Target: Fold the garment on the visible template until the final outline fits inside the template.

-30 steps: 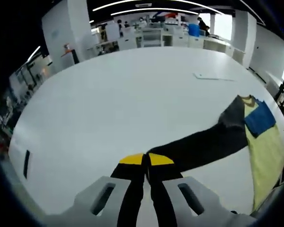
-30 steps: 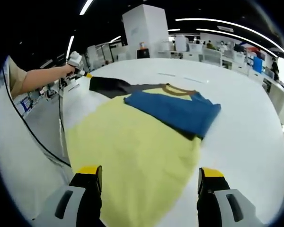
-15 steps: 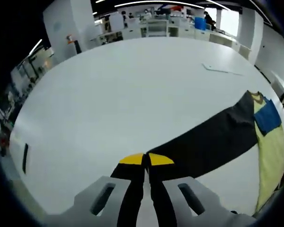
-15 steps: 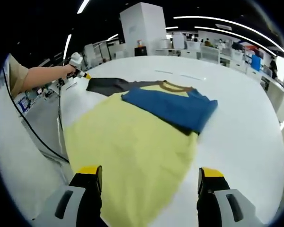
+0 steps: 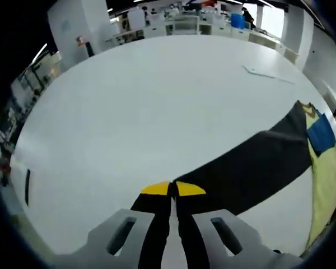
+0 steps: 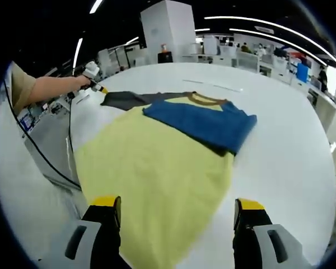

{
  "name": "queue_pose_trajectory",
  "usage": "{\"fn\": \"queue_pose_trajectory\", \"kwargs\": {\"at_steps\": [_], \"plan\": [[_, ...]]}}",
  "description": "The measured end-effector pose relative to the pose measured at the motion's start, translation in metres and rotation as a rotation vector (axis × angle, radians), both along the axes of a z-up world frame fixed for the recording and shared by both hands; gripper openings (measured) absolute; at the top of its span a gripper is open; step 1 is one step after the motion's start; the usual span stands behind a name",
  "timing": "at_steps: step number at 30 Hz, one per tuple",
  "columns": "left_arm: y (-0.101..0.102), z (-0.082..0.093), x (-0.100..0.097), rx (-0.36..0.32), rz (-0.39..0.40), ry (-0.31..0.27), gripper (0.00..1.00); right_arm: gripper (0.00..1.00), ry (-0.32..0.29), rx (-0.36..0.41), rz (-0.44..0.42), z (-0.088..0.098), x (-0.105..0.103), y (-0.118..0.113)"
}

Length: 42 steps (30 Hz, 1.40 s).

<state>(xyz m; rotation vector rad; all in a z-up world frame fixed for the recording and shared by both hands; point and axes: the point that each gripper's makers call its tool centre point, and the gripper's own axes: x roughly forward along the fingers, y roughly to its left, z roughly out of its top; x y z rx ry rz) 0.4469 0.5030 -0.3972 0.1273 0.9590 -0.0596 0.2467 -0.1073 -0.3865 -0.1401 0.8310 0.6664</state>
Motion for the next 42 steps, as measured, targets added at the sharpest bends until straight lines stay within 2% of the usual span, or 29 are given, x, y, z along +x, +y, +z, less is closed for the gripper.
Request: {"fn": "queue_pose_trajectory", "kwargs": {"at_steps": [13,21,24,29,42], "plan": [[0.002,-0.007,-0.001,-0.006,0.017,0.013,0.01,0.82,0.014,-0.012,-0.003,-0.002,-0.003,-0.002],[-0.001,-0.004,-0.005,-0.020,0.020,0.002,0.15,0.82,0.007,-0.010,0.008,-0.001,-0.001,0.003],[-0.004,-0.002,-0.007,-0.046,0.029,-0.012,0.22,0.82,0.003,-0.007,0.013,0.000,0.000,0.005],[-0.008,-0.005,-0.014,-0.066,0.031,-0.004,0.22,0.82,0.000,-0.002,0.019,0.000,0.000,0.008],[-0.013,-0.021,-0.033,-0.081,0.047,0.061,0.19,0.82,-0.003,0.001,0.013,-0.001,-0.004,0.003]]}}
